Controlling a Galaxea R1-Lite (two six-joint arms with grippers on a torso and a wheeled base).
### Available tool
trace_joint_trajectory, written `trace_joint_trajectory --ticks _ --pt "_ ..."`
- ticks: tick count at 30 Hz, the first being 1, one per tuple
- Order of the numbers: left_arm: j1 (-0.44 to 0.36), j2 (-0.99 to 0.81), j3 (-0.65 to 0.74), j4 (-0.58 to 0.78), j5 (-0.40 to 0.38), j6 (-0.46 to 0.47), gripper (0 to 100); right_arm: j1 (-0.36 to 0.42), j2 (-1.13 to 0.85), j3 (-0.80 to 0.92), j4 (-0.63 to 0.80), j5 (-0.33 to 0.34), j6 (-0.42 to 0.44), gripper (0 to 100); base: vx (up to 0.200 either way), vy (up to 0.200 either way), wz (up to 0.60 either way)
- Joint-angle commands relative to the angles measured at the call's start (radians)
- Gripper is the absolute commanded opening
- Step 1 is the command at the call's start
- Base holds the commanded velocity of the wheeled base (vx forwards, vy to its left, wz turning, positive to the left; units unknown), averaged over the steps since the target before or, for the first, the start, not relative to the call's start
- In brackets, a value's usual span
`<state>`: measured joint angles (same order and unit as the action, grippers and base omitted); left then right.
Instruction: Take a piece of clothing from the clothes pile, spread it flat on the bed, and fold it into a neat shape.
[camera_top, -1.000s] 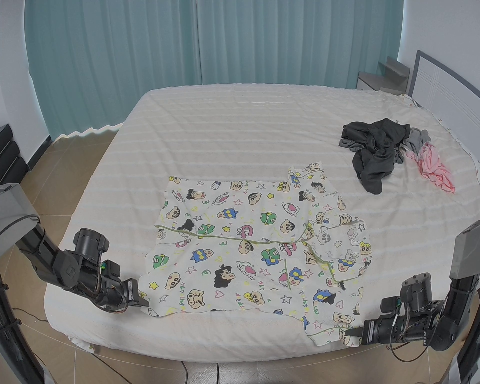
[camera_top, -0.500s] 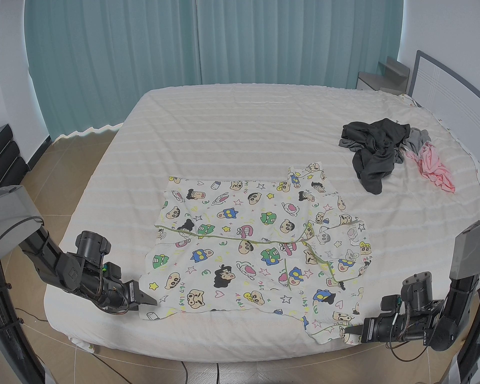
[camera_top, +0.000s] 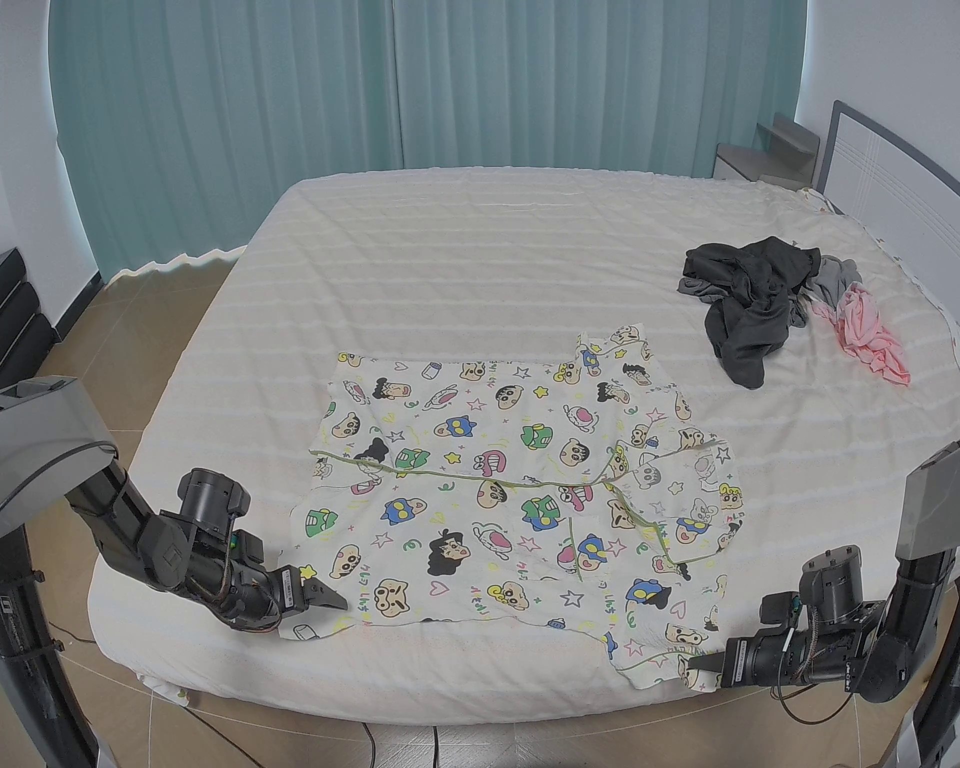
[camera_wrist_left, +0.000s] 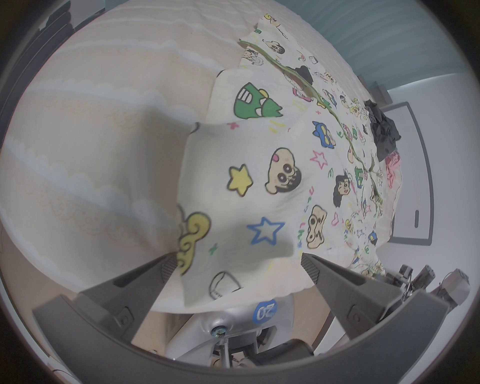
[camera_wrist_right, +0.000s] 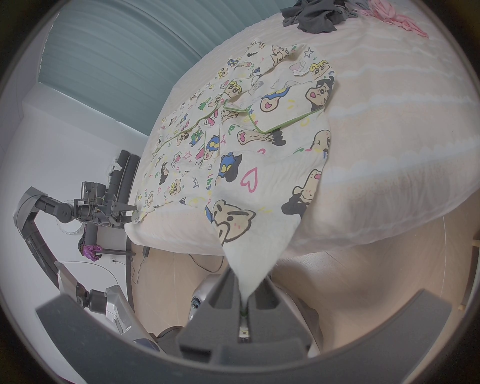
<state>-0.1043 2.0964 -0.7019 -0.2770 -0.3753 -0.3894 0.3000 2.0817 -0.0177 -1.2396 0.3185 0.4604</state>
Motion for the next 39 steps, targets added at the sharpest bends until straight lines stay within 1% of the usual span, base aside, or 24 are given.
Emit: trace_joint_trajectory --ticks 1,3,4,14,15,19,25,29,34,39 --pt "-0.032 0.033 -0.033 -0.022 0.018 -0.049 100 0.001 0.001 0.018 0.0 0.001 0.0 0 0.0 0.0 0.0" --pt "-0.045 0.039 -0.036 -0.025 0.021 -0.068 100 -0.001 0.003 0.018 0.0 0.001 0.001 0 0.0 0.0 0.0" --pt "-0.046 0.039 -0.036 -0.025 0.023 -0.068 0 -0.001 0.003 0.018 -0.001 0.001 0.0 0 0.0 0.0 0.0" --pt "-0.045 0.027 -0.028 -0.014 0.036 -0.082 0 -0.005 0.005 0.018 -0.003 -0.001 0.009 0 0.0 0.0 0.0" --pt "-0.045 0.017 -0.03 -0.016 0.038 -0.103 0 -0.005 -0.002 0.018 -0.004 -0.001 0.023 0 0.0 0.0 0.0" --pt "-0.04 -0.013 -0.039 -0.018 0.036 -0.14 0 -0.007 -0.008 0.018 -0.017 -0.001 0.046 0 0.0 0.0 0.0" --pt "-0.028 -0.076 -0.09 -0.021 0.036 -0.229 0 -0.019 -0.034 0.018 -0.113 -0.003 0.112 0 0.0 0.0 0.0" --pt "-0.028 -0.091 -0.151 -0.021 0.038 -0.302 0 -0.042 -0.028 0.018 -0.232 -0.006 0.161 0 0.0 0.0 0.0" --pt "-0.029 -0.088 -0.228 -0.019 0.044 -0.35 0 -0.075 -0.008 0.013 -0.328 -0.006 0.181 0 0.0 0.0 0.0" --pt "-0.032 -0.044 -0.317 -0.014 0.095 -0.356 0 -0.096 0.0 -0.053 -0.328 -0.013 0.181 0 0.0 0.0 0.0"
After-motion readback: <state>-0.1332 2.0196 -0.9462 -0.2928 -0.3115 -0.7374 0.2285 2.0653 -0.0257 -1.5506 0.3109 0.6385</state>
